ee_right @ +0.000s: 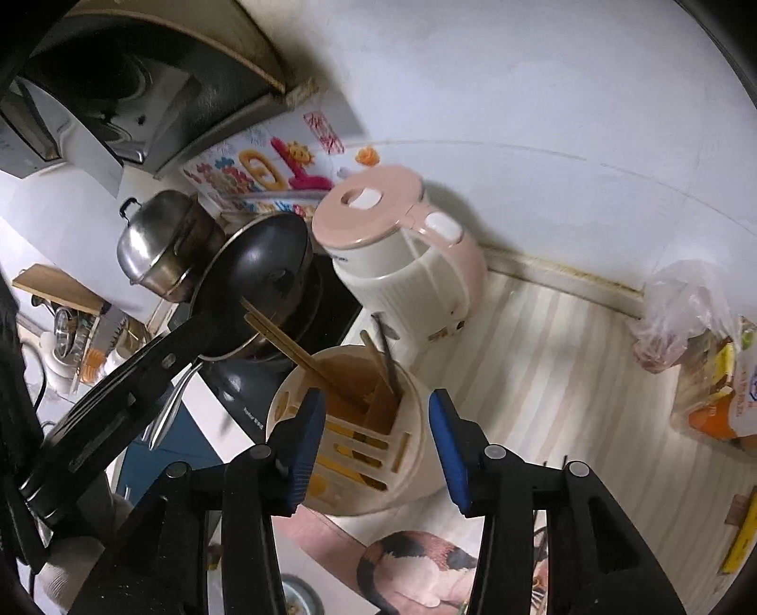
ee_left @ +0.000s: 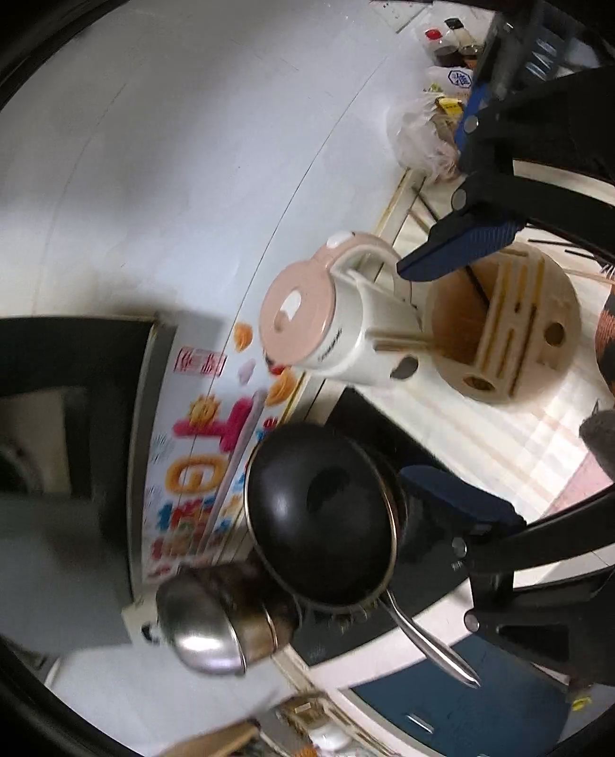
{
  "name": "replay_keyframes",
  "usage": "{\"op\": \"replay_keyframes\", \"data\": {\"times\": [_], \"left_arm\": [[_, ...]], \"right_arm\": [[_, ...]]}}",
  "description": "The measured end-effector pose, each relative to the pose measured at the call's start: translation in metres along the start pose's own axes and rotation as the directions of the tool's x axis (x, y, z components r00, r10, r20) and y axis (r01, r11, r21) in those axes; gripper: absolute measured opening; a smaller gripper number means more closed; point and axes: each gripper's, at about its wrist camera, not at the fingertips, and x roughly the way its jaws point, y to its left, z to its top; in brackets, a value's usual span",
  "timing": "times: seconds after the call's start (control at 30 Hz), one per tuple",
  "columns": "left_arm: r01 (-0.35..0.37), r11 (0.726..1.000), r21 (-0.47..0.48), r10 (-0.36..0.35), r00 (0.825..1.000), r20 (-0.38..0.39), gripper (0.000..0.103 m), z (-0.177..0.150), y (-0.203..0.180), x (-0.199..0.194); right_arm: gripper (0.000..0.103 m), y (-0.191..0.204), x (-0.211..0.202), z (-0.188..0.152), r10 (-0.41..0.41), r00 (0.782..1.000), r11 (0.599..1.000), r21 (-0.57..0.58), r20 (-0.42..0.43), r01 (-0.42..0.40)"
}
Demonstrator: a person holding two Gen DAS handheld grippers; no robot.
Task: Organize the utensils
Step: 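Lower both chopsticks into the beige holder and open both tools, then grasp a wooden chopstick with the left tool while the right tool grasps another wooden chopstick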
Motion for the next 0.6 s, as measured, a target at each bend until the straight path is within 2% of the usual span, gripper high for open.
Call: {"op": "replay_keyframes", "data": {"times": [0.1,0.2,0.33,0.47,0.53,0.57,0.6], "left_arm": [[-0.056,0.998,-0.023,0.057,0.998,0.008,0.103,-0.02,0.005,-0.012],[-0.11,0.994,-0.018,0.11,0.994,-0.01,0.103,-0.043,0.003,-0.015],[-0.121,0.993,0.006,0.121,0.991,-0.061,0.103,-0.082,-0.006,-0.006],[-0.129,0.991,0.043,0.134,0.979,-0.15,0.103,-0.127,-0.024,0.018],[-0.134,0.989,0.063,0.145,0.967,-0.21,0.103,-0.155,-0.036,0.036],[-0.131,0.989,0.073,0.144,0.964,-0.225,0.103,-0.162,-0.041,0.041],[-0.129,0.987,0.091,0.148,0.956,-0.252,0.103,-0.175,-0.049,0.051]], "right_arm": [[0.063,-0.016,-0.02,-0.014,-0.026,0.998,1.0,0.014,0.05,0.026],[0.075,-0.038,-0.036,-0.032,-0.041,0.995,0.999,0.032,0.087,0.038],[0.087,-0.07,-0.039,-0.062,-0.12,0.989,0.993,0.033,0.09,0.117],[0.088,-0.114,-0.021,-0.099,-0.19,0.982,0.98,0.069,0.009,0.189],[0.085,-0.136,-0.009,-0.116,-0.21,0.977,0.973,0.09,-0.038,0.213],[0.073,-0.146,-0.003,-0.125,-0.223,0.973,0.968,0.101,-0.061,0.228],[0.057,-0.157,0.005,-0.134,-0.233,0.968,0.964,0.108,-0.094,0.242]]}}
